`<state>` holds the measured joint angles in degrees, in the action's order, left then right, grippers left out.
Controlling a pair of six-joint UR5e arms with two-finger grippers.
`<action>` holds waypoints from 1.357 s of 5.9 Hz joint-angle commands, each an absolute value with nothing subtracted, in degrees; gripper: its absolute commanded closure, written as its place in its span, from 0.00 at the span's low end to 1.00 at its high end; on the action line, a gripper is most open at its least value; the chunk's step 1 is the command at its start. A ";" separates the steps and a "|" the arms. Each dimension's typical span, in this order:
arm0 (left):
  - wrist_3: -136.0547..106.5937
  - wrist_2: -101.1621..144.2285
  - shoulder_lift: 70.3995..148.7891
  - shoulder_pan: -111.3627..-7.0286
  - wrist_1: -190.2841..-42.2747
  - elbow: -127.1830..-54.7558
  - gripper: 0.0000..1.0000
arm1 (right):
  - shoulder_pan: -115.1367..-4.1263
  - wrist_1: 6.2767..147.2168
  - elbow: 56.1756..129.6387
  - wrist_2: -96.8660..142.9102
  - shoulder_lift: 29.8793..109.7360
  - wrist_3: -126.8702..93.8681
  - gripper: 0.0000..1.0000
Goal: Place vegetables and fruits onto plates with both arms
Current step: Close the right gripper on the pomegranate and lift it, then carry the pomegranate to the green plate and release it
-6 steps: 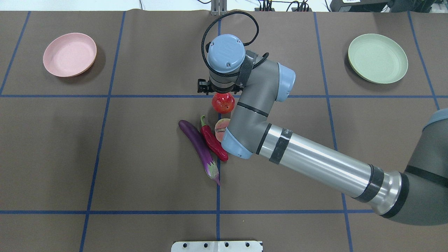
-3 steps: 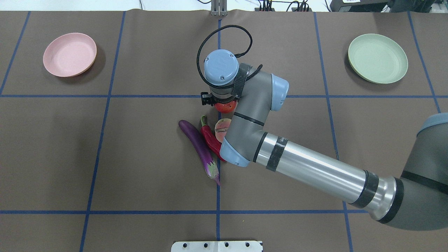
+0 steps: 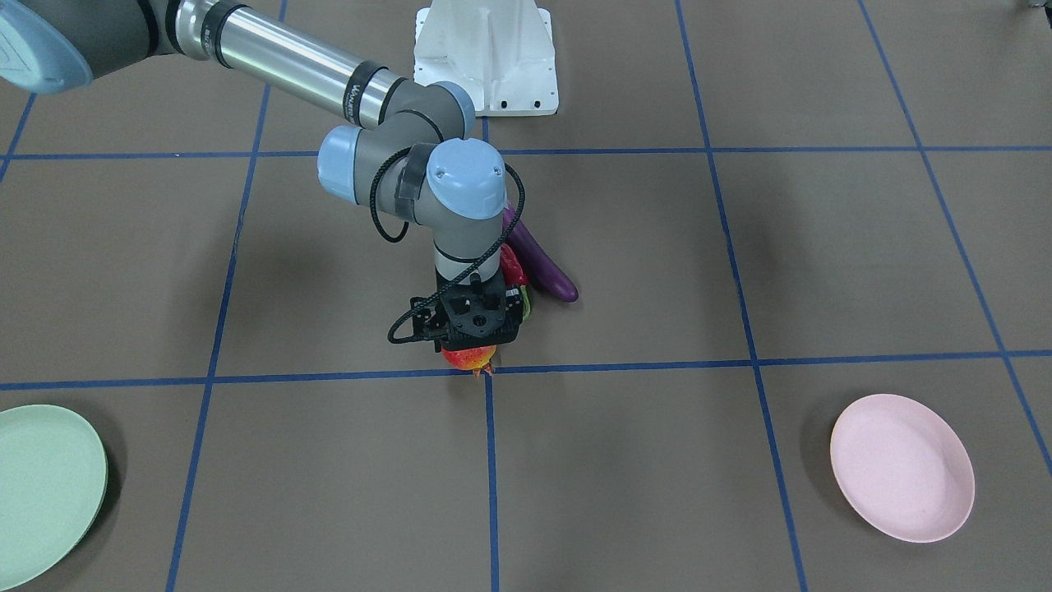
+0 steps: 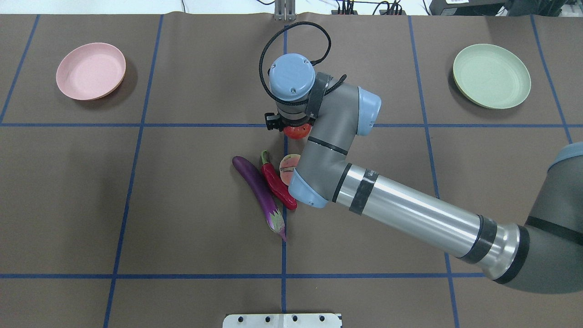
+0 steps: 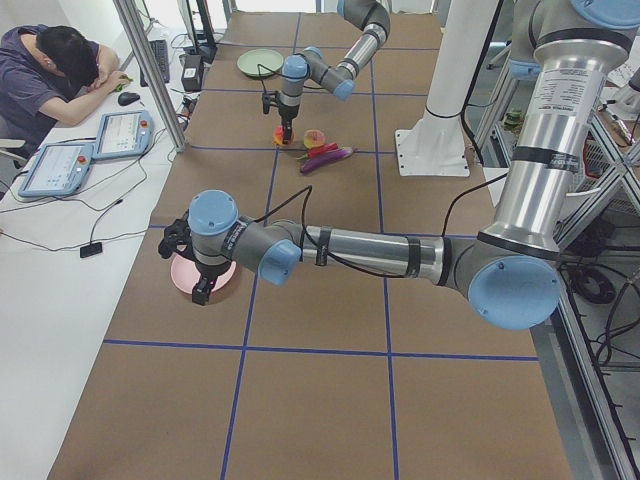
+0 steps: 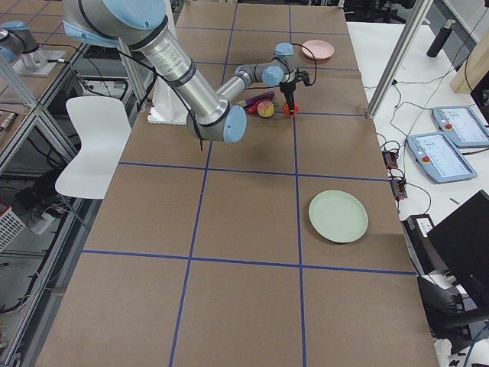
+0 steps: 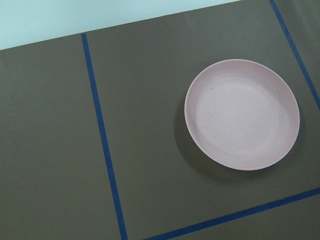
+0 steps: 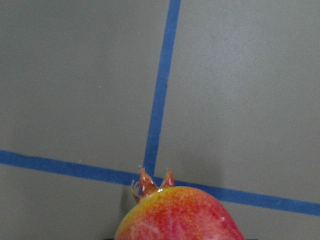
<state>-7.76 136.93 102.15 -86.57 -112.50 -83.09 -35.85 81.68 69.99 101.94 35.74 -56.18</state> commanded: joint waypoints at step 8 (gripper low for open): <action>-7.82 136.85 102.39 -86.57 -112.41 -83.93 0.00 | -74.00 58.69 50.42 134.75 58.01 -4.75 1.00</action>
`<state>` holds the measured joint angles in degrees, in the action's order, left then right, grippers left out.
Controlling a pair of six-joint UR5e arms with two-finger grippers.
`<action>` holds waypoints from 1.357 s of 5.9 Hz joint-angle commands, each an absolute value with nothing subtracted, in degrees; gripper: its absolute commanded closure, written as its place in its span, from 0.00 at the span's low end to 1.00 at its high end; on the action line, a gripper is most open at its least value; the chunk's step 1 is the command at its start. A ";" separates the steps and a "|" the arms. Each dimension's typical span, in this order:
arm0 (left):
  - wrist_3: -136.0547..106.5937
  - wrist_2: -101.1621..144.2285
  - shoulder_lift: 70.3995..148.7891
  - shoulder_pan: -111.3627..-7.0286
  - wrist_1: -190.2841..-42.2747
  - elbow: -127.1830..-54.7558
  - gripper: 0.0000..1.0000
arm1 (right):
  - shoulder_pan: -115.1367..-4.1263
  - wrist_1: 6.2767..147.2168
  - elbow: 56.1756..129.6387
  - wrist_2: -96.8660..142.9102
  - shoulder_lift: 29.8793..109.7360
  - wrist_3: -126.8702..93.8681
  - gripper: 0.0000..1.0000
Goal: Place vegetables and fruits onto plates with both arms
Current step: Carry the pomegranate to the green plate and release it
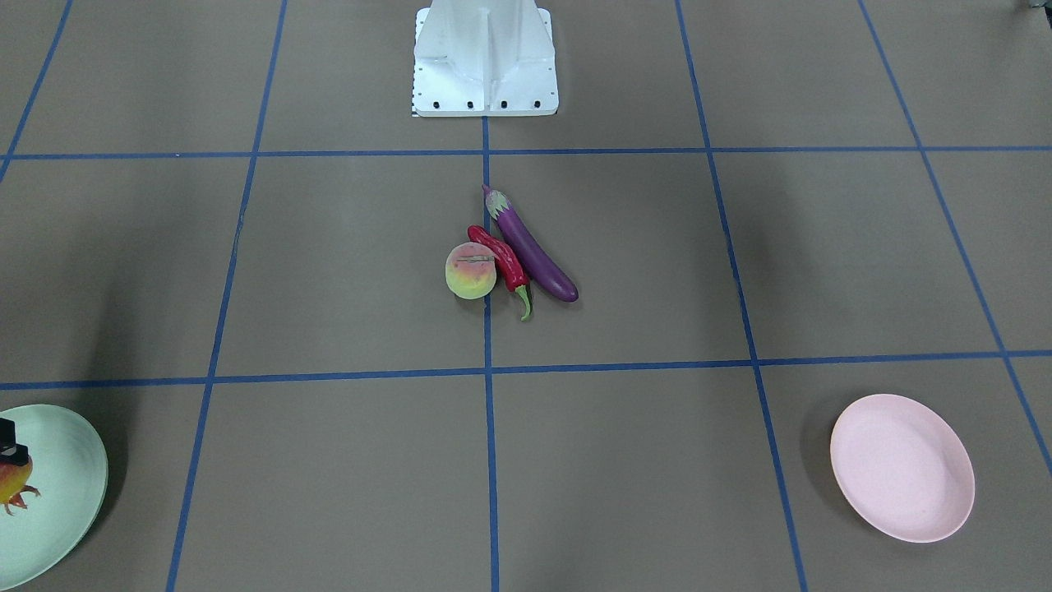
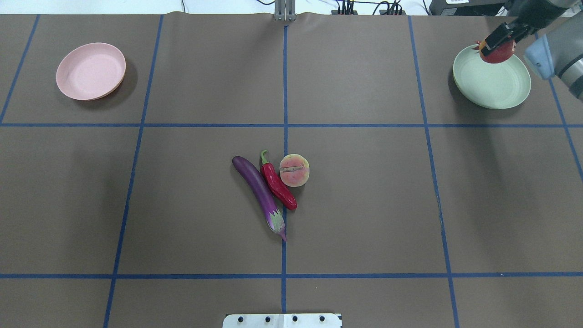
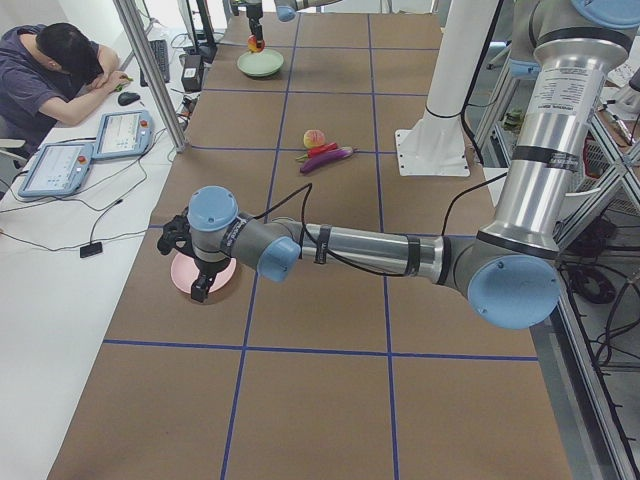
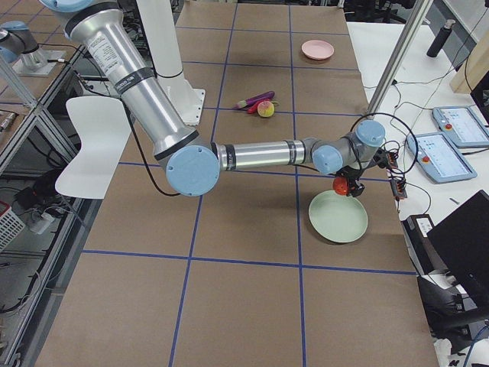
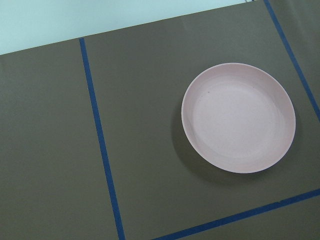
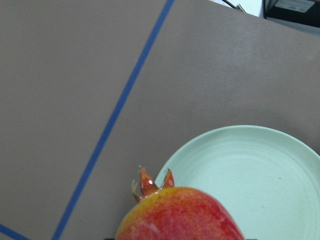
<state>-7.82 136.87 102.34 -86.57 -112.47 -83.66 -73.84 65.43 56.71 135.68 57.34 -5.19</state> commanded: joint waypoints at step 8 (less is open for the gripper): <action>-7.91 136.93 102.22 -86.57 -112.15 -84.64 0.00 | -65.70 68.50 77.01 129.24 57.57 -42.38 0.01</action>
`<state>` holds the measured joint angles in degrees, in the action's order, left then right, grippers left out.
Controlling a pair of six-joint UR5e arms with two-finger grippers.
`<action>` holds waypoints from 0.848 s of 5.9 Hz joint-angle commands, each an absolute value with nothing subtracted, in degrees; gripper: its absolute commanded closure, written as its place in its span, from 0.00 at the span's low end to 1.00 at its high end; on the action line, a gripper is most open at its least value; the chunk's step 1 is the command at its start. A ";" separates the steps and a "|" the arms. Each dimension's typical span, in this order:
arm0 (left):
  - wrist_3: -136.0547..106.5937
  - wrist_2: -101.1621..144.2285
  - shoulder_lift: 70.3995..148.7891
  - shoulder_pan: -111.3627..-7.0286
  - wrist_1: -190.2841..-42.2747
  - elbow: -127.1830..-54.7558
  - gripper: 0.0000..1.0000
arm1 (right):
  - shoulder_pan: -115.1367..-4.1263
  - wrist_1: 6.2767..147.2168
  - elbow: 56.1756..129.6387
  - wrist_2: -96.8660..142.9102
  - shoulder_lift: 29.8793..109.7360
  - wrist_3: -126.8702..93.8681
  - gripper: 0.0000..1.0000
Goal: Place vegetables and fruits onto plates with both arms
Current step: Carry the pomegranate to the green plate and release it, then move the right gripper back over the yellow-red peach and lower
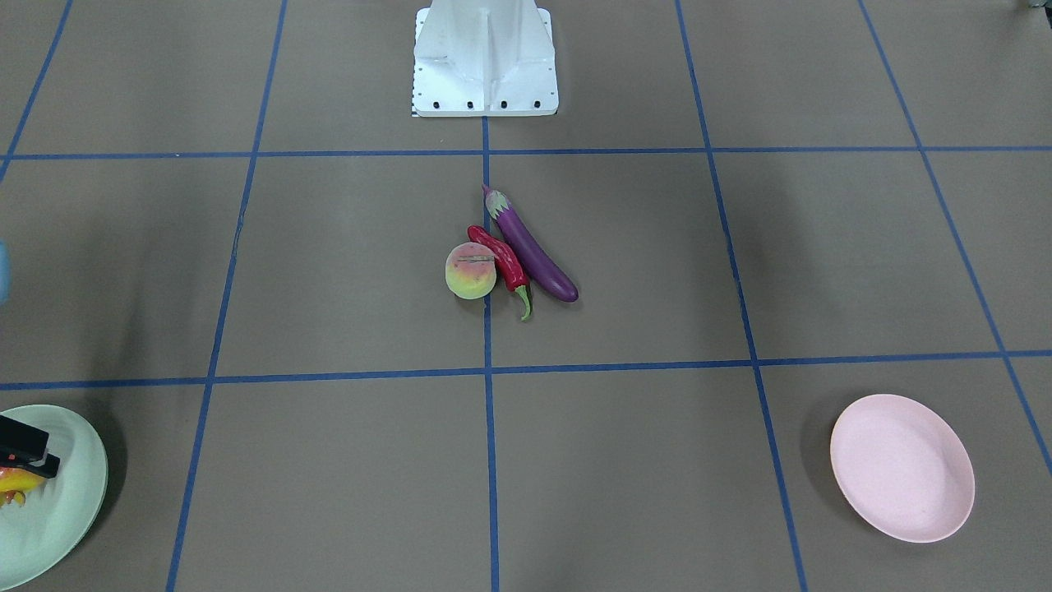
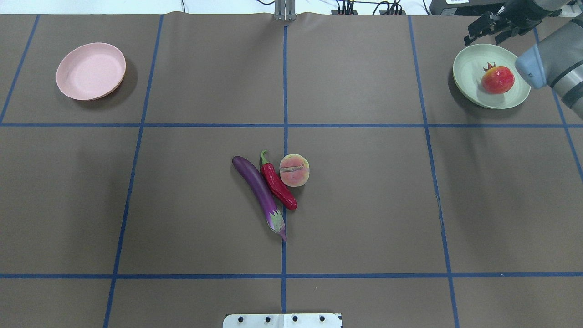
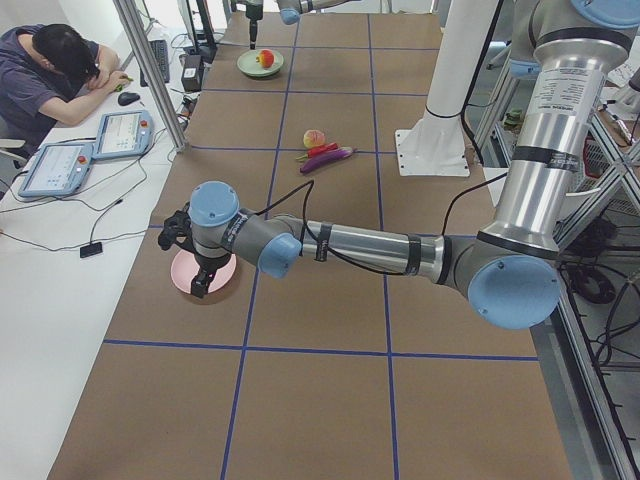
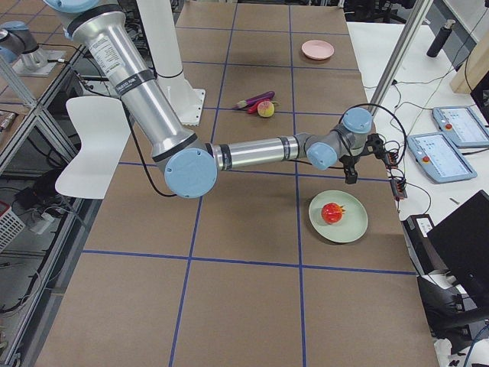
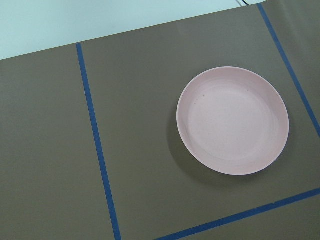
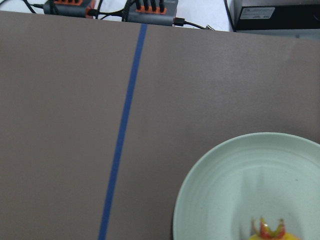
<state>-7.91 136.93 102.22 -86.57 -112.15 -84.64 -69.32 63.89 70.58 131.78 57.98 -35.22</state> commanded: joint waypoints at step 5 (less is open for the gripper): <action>-7.82 136.76 102.22 -86.57 -112.15 -84.46 0.00 | -36.95 98.48 89.03 104.70 41.77 -70.91 0.01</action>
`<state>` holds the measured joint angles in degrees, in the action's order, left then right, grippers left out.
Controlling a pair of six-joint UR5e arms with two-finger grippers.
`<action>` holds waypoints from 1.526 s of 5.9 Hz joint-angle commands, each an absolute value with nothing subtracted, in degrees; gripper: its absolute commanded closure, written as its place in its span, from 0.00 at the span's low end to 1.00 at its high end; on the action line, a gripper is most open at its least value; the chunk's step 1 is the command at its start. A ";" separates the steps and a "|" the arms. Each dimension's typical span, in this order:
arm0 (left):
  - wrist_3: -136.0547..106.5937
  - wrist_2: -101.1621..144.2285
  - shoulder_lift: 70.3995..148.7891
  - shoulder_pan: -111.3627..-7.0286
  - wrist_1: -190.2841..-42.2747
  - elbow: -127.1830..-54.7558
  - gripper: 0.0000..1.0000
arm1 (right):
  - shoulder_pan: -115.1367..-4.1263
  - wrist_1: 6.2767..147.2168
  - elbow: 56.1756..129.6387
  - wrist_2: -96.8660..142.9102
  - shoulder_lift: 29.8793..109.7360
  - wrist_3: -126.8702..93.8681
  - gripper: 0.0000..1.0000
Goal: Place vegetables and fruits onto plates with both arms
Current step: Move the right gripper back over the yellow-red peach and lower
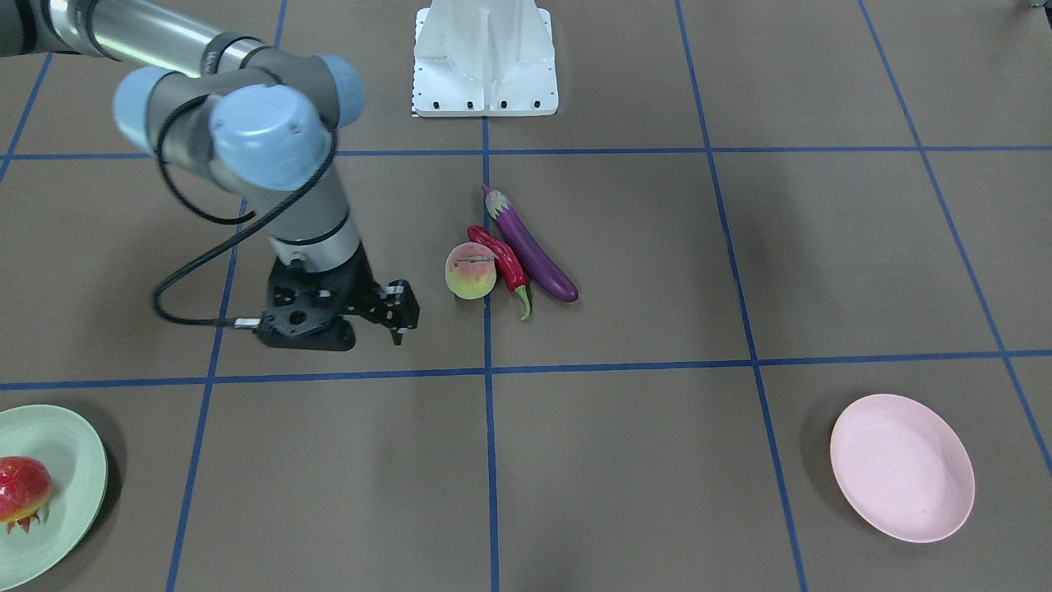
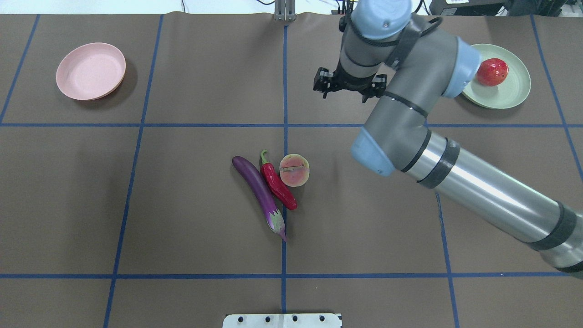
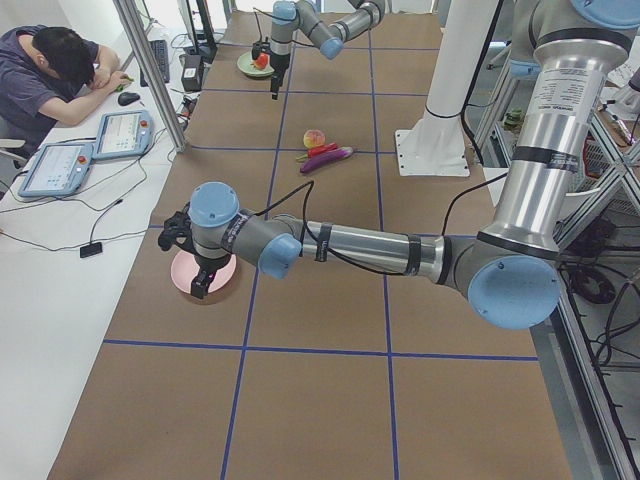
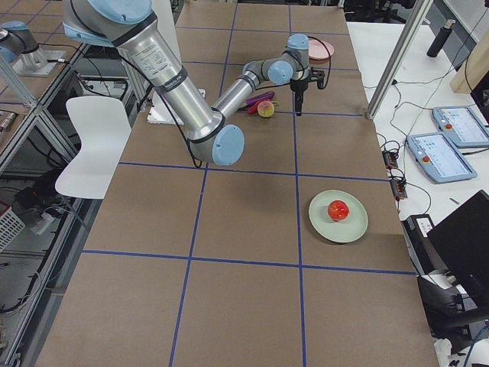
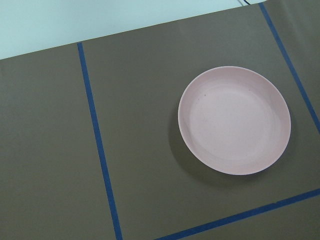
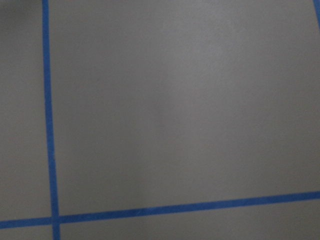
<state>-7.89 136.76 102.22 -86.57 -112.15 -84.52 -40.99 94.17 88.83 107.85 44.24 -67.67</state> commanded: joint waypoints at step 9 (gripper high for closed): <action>-7.82 136.85 102.13 -86.49 -112.15 -84.29 0.00 | -25.93 100.02 85.43 94.31 38.59 -76.99 0.01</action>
<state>-7.82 136.84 102.13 -86.55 -112.15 -84.29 -25.78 100.07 85.34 94.67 38.84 -77.07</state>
